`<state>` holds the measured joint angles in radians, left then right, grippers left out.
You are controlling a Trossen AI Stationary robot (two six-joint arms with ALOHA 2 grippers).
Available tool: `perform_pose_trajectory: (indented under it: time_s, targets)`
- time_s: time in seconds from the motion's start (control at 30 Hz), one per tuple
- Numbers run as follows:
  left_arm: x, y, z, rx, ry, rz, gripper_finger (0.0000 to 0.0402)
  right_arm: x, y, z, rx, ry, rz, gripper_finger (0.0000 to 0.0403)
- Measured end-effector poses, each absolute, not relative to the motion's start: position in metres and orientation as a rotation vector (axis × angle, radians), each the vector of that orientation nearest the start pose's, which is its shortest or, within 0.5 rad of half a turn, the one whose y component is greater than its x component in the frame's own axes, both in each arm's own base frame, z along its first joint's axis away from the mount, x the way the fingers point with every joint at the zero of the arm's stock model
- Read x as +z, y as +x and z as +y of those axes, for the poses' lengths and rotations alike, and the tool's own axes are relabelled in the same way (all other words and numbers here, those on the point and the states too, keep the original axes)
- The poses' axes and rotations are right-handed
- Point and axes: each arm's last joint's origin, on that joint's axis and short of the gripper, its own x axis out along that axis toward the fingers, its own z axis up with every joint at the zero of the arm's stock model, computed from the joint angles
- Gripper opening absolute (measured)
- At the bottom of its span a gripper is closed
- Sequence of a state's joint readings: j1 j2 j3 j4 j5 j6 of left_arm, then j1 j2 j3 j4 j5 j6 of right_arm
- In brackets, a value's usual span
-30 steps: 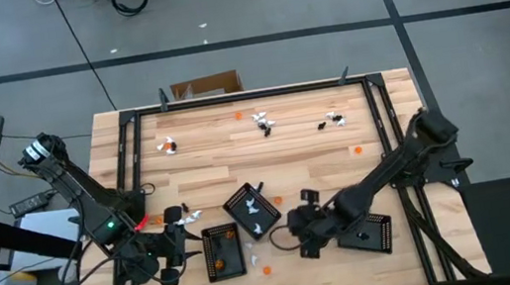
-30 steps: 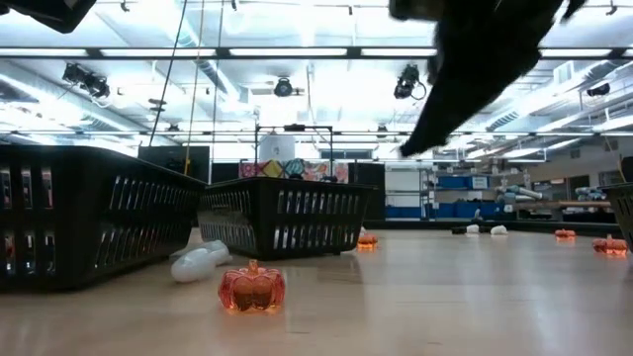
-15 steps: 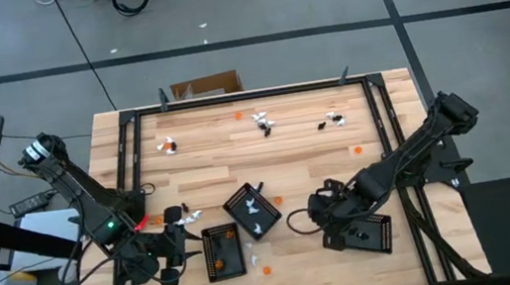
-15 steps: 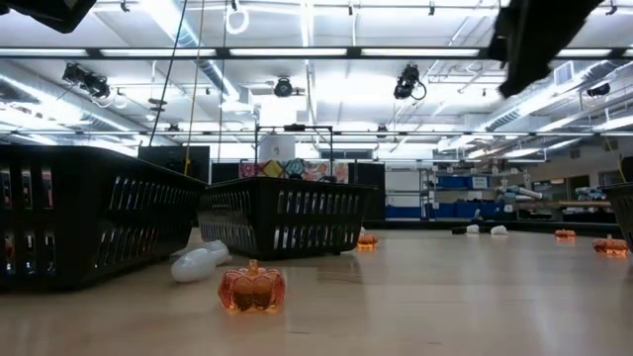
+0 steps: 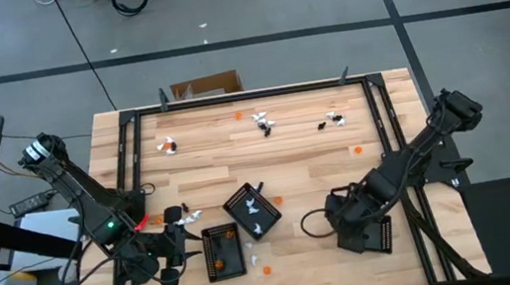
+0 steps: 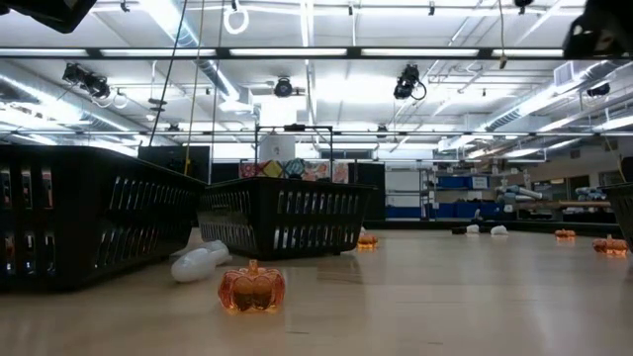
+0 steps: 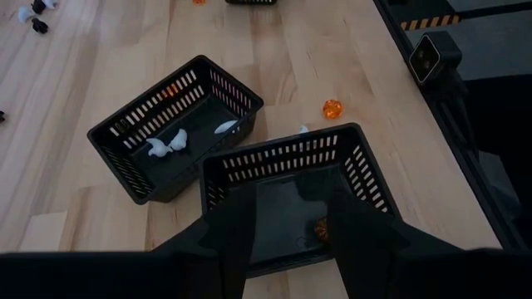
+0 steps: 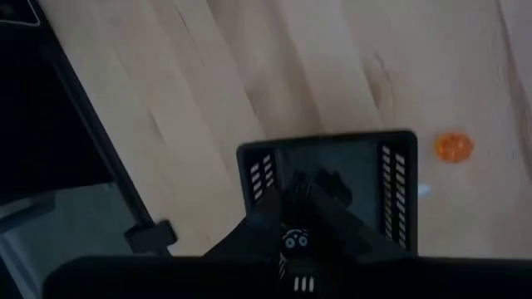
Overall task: Sort Halloween decoration
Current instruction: Put the black skeleton toy into the right black basket
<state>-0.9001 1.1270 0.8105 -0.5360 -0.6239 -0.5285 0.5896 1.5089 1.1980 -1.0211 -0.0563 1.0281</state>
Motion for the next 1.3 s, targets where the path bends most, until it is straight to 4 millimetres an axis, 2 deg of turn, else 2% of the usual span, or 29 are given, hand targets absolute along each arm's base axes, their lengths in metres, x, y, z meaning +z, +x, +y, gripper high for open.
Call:
perform_pose_trajectory:
  time_s: [0.4,0.87,1.0,1.3]
  targets:
    - [0.254,0.149,-0.16,-0.081,0.092,0.648,0.0155,0.254,0.205,0.176,-0.258,0.513,1.489,0.005]
    - [0.255,0.149,-0.16,-0.071,0.134,0.632,0.0155,0.253,0.198,0.181,-0.297,0.515,1.497,0.0053]
    - [0.255,0.149,-0.16,-0.071,0.135,0.632,0.0155,0.251,0.196,0.179,-0.334,0.522,1.508,0.0073]
    - [0.254,0.149,-0.16,-0.071,0.135,0.633,0.0155,0.249,0.194,0.177,-0.386,0.538,1.524,0.0146]
